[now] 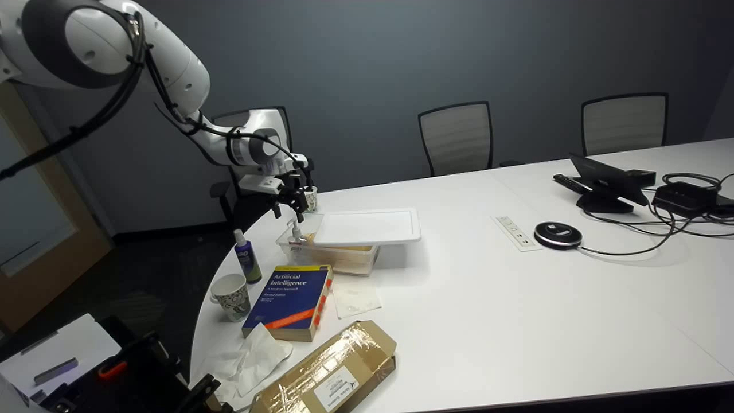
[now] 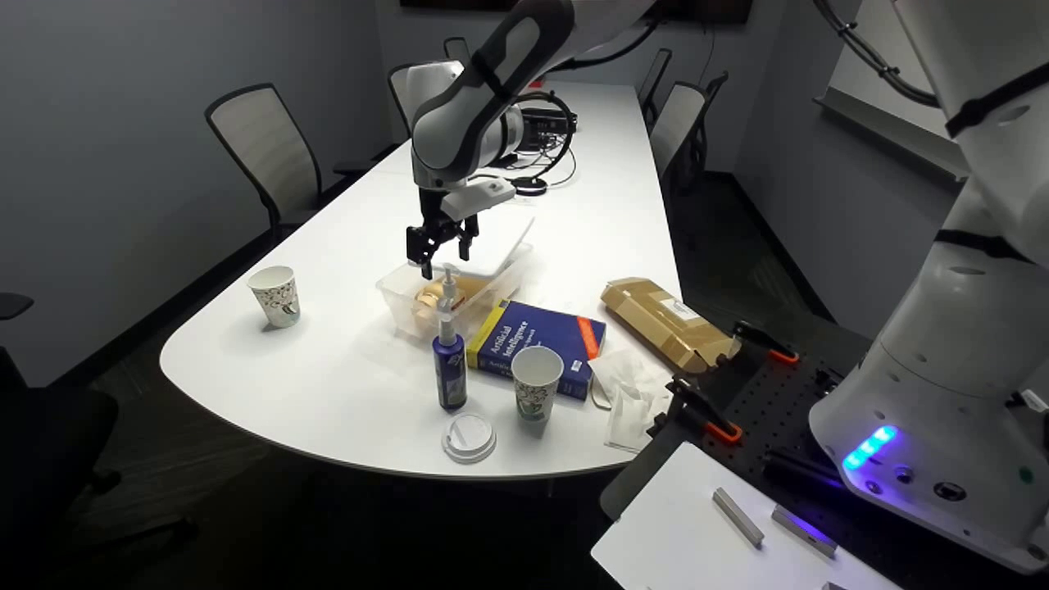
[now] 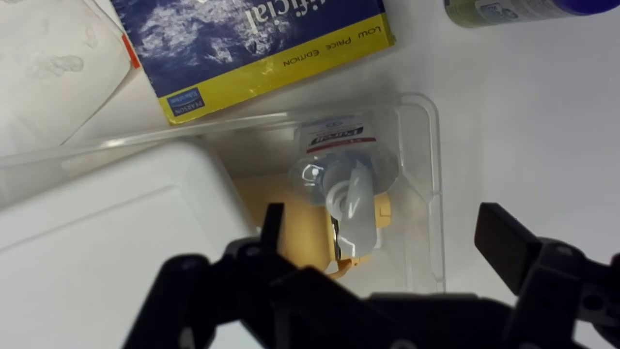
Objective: Remove the sanitizer bottle from the lunchbox, put it on the table, push on the pump and close the lid of the lunchbox
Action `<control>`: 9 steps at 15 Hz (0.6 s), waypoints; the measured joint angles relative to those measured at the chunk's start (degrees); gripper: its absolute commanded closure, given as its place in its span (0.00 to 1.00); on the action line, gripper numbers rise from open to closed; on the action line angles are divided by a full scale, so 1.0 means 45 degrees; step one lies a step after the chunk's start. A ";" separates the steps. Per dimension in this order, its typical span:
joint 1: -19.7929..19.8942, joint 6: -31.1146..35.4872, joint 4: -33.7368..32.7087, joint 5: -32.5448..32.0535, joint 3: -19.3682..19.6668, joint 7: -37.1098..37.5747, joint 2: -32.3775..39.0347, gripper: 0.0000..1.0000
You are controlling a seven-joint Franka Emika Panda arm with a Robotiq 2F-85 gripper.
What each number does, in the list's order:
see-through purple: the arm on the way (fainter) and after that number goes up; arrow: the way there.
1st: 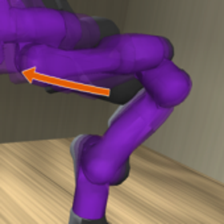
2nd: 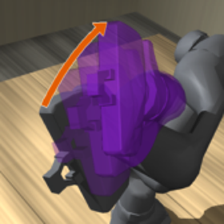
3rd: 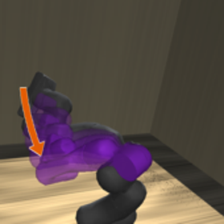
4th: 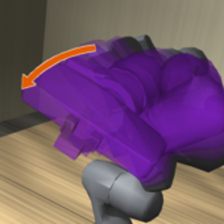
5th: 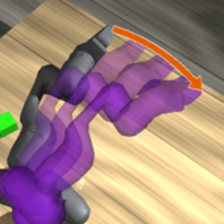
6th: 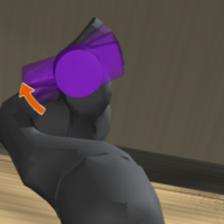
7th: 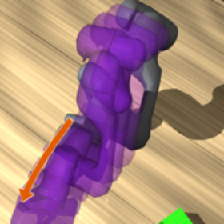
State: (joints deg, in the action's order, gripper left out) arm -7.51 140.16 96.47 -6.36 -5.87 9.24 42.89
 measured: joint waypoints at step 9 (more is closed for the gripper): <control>0.0025 -0.0686 -0.0878 0.0419 0.0130 -0.0037 0.0756 0.73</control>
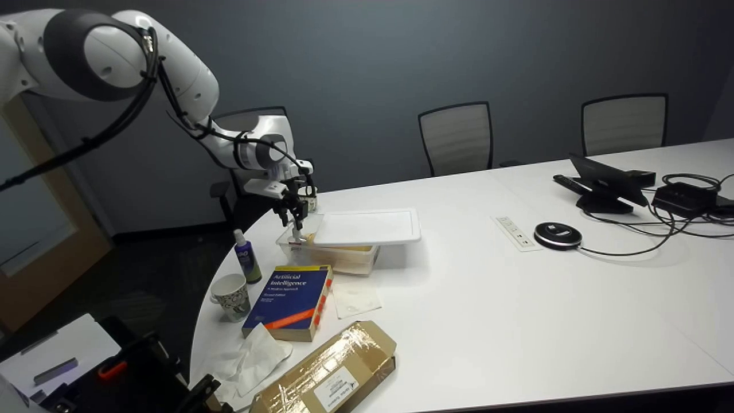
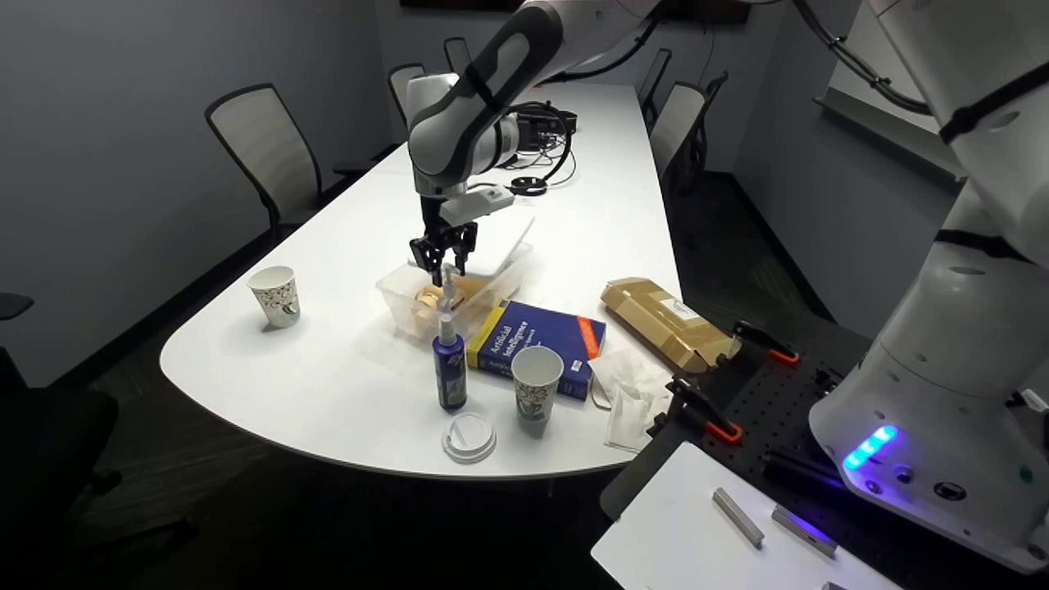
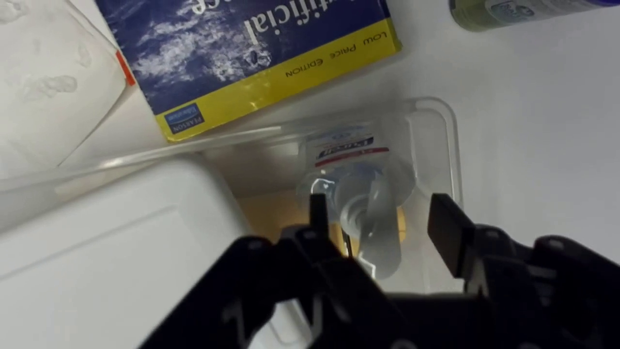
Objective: Remove the sanitizer bottle from the lunchbox, put it on the table, push on the pump and close the lid of the lunchbox
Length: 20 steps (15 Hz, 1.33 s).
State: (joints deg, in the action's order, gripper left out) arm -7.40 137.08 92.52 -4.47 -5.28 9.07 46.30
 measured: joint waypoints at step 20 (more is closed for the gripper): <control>-0.0057 -0.1341 -0.1399 0.0339 0.0024 0.0024 -0.0860 0.95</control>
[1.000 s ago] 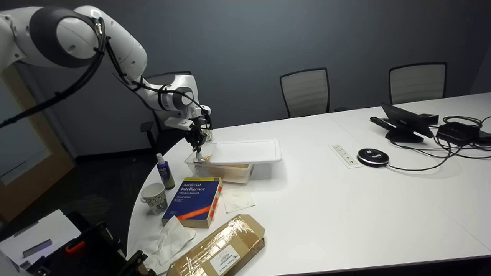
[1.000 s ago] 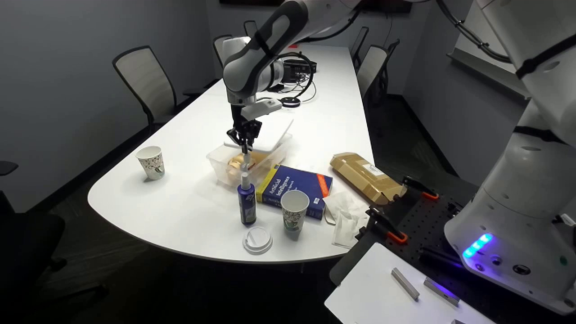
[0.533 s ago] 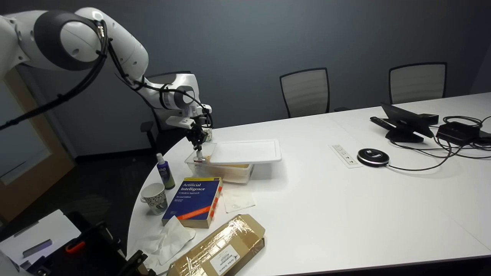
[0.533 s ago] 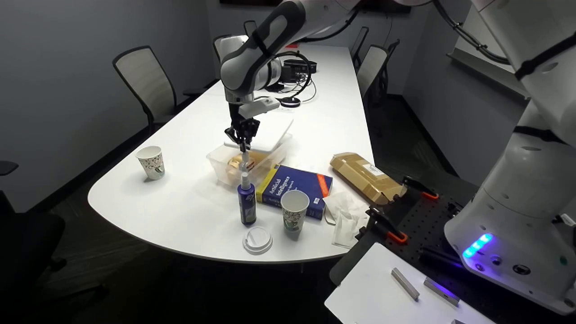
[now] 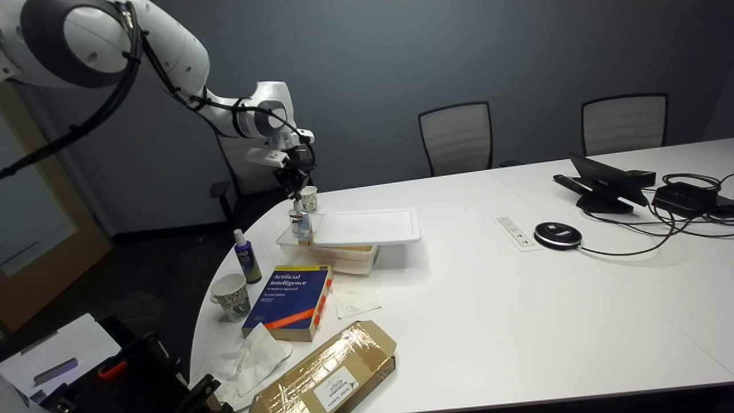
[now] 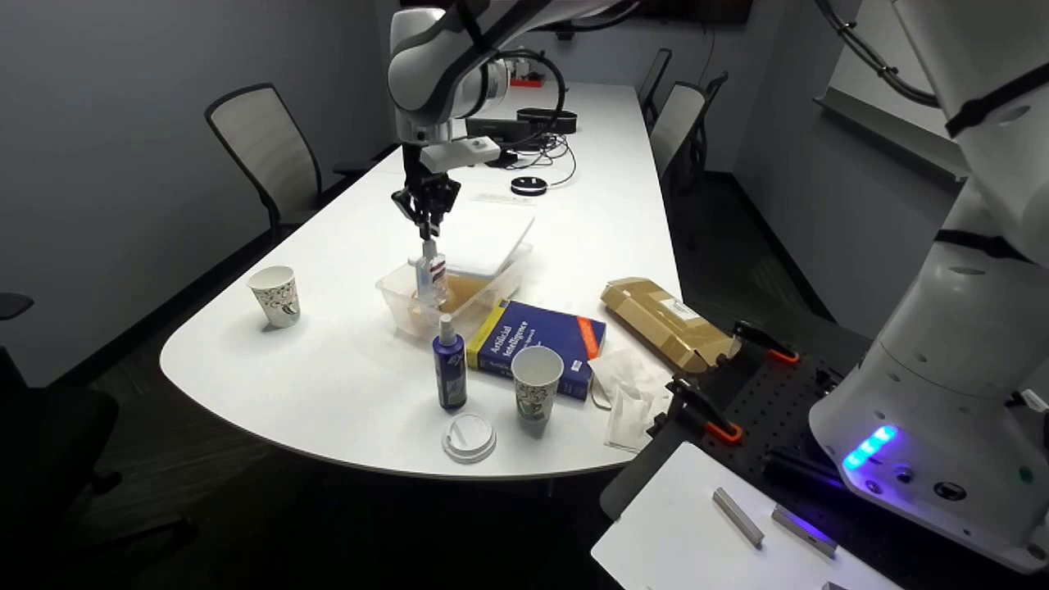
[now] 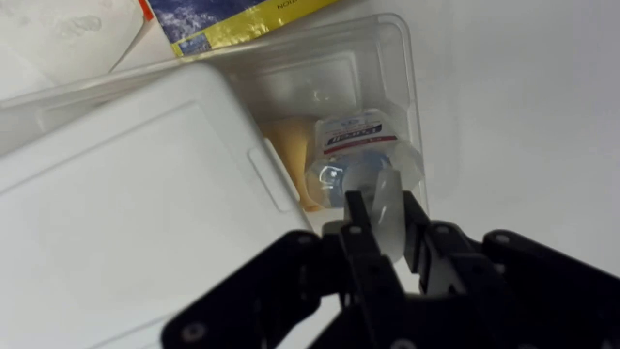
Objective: Remove the sanitizer bottle from the lunchbox, put it on the table, push on the pump and close the lid of the lunchbox
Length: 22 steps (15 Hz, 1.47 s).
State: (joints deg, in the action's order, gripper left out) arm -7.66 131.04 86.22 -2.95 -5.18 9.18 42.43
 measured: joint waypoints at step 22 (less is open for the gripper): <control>0.1873 0.2822 0.7816 -0.0242 0.3180 0.4353 -0.6529 0.95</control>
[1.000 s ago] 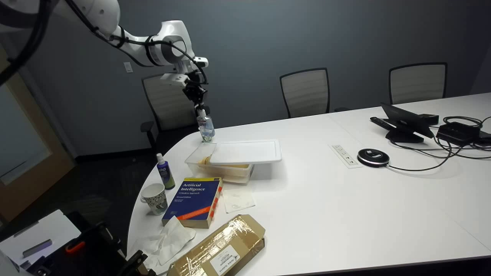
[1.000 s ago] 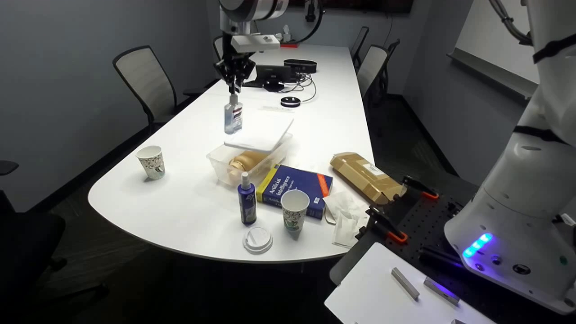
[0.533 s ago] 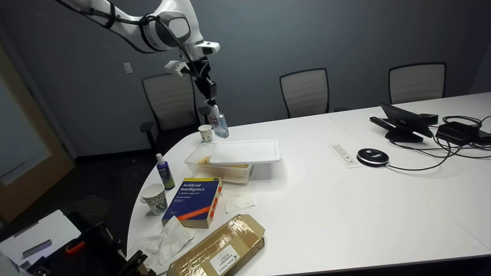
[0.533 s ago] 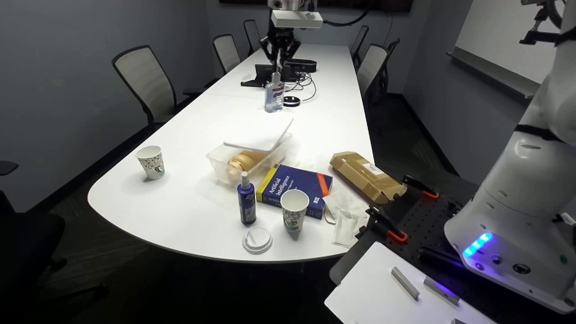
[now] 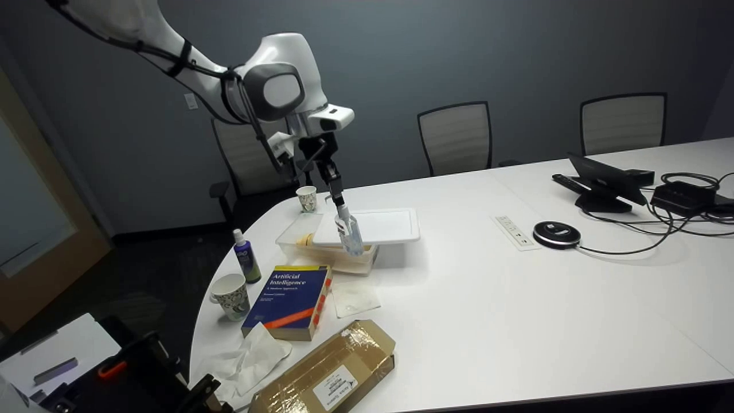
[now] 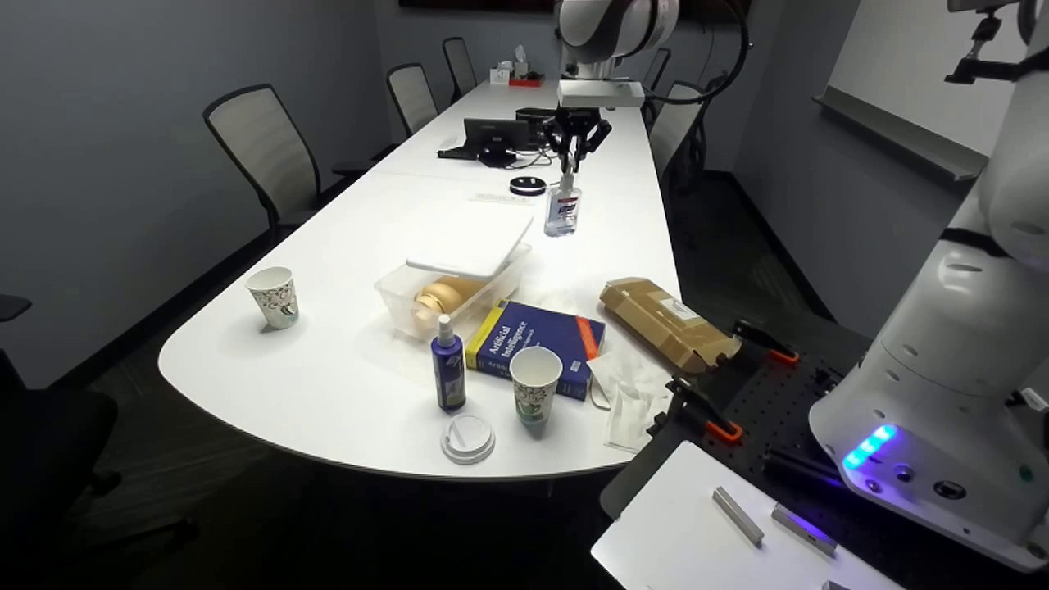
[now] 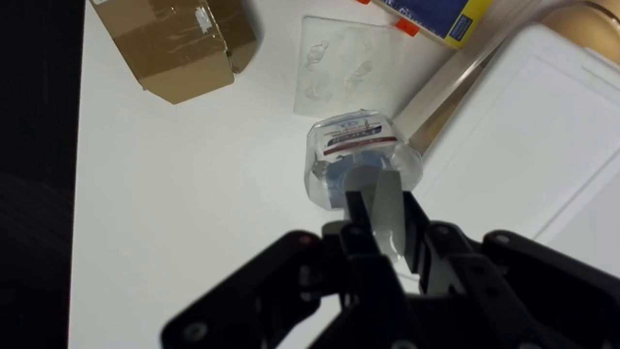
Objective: Remove the sanitizer bottle from the lunchbox, put it on the table, push on the pump and close the lid of the lunchbox
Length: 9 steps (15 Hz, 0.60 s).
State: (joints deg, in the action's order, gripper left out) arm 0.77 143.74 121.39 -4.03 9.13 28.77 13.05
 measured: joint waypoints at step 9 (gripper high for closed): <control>0.0016 0.2008 0.0408 0.0574 0.0087 0.0524 0.2084 0.95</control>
State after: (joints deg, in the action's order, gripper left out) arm 0.85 152.78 123.23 -1.45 9.53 31.12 22.42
